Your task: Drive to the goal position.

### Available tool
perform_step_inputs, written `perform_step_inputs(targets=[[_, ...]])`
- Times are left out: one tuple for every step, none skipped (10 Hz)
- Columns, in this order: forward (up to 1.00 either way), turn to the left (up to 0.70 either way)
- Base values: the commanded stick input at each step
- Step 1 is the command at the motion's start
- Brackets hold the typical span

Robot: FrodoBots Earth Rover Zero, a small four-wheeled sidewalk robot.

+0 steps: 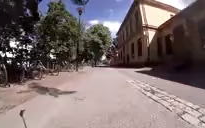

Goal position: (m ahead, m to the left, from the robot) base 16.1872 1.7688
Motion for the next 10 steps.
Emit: perform_step_inputs(targets=[[0.85,-0.34],[0.85,-0.34],[0.85,-0.06],[0.85,0.00],[0.85,0.00],[0.85,0.00],[0.85,0.00],[0.85,0.00],[0.85,0.00],[0.85,0.00]])
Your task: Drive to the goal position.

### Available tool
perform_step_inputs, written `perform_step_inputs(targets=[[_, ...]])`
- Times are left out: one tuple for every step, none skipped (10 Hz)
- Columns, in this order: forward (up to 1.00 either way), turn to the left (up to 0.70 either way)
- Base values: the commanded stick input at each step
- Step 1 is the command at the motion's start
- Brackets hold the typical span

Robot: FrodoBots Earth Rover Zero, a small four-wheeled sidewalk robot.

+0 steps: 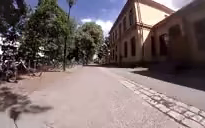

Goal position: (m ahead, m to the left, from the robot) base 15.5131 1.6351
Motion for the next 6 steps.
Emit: perform_step_inputs(targets=[[0.85,0.00],[0.85,0.00],[0.85,0.00],[0.85,0.00],[0.85,0.00],[0.85,0.00]])
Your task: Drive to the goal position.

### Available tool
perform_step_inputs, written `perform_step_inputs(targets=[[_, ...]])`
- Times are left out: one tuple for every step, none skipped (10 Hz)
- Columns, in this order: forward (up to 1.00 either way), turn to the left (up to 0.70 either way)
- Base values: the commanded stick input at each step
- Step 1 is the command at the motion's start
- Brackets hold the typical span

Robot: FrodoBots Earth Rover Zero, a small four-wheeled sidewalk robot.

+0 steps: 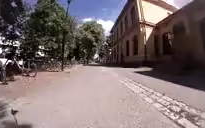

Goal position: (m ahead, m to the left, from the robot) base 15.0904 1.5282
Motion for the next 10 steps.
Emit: perform_step_inputs(targets=[[0.85,0.00],[0.85,0.00],[0.85,0.00],[0.85,0.00],[0.85,0.00],[0.85,0.00],[0.85,0.00],[0.85,0.00],[0.85,0.00],[0.85,0.00]])
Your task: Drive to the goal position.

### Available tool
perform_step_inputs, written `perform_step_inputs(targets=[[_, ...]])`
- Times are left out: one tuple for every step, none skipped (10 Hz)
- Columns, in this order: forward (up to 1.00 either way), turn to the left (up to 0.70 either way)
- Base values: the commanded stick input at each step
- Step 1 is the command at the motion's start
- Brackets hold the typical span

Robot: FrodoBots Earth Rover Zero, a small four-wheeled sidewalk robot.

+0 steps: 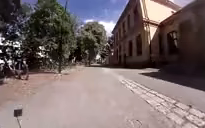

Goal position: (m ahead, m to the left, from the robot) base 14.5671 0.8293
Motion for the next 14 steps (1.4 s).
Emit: perform_step_inputs(targets=[[0.85,0.00],[0.85,0.00],[0.85,0.00],[0.85,0.00],[0.85,0.00],[0.85,0.00],[0.85,0.00],[0.85,0.00],[0.85,0.00],[0.85,0.00],[0.85,0.00],[0.85,0.00],[0.85,0.00],[0.85,0.00]])
